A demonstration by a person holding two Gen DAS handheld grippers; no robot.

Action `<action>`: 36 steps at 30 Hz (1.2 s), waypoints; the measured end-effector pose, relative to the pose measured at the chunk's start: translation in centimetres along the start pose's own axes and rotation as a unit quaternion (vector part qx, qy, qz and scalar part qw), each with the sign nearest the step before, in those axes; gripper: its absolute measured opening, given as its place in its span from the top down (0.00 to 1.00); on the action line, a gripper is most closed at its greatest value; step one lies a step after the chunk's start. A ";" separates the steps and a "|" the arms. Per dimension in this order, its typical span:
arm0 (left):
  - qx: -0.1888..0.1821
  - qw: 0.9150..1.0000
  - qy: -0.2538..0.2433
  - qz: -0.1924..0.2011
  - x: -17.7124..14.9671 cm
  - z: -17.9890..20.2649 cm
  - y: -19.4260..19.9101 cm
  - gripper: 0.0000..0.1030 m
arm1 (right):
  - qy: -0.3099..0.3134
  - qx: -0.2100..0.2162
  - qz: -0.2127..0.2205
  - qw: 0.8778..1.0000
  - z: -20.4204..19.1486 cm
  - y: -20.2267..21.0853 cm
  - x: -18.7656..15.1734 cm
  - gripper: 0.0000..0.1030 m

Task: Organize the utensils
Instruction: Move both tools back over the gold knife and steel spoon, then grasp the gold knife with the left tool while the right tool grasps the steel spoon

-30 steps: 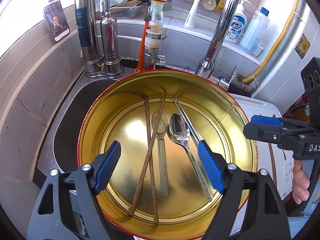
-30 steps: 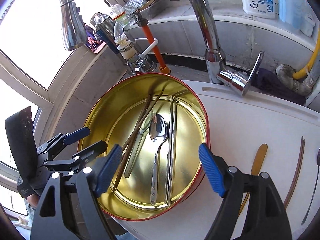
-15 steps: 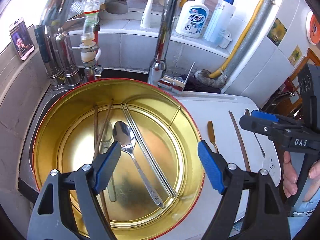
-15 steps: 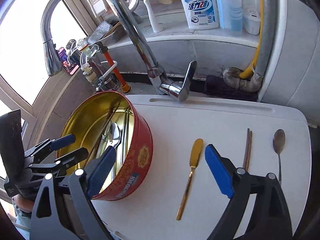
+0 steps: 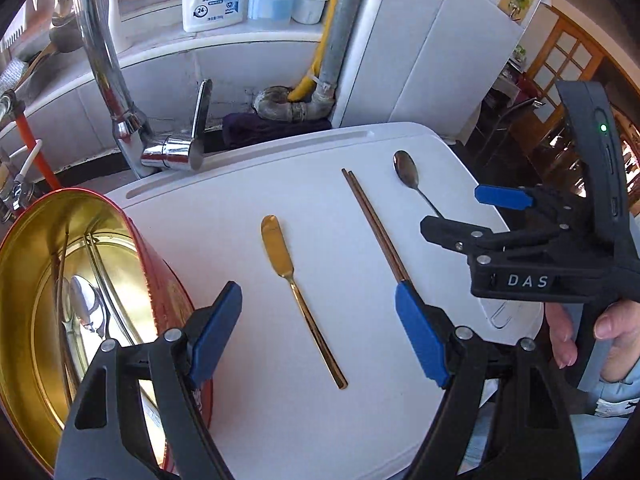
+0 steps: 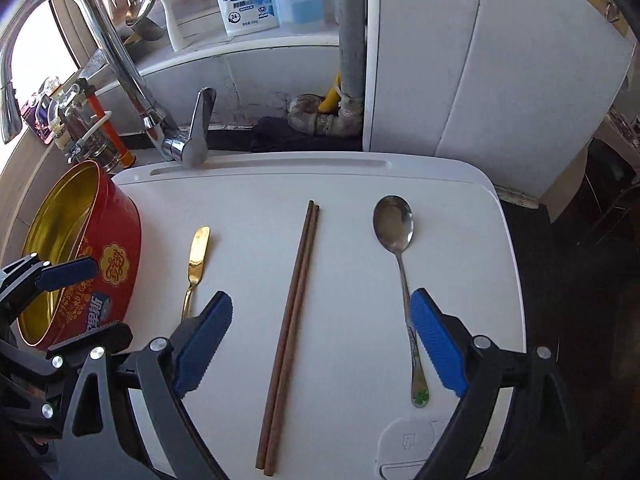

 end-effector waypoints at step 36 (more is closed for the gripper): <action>0.099 0.992 0.056 -0.049 2.4 -3.6 -9.3 0.81 | 0.023 -0.018 0.034 0.999 3.5 -8.7 4.6 0.58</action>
Point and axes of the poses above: each gripper's, at about its wrist camera, not at the fingertips, and y roughly against the way its jaws point, z to its right, x to its top, the point moved 4 cm from there along -y, roughly the way its jaws point, and after that the axes turned 10 degrees about -y, right-handed, at the moved point
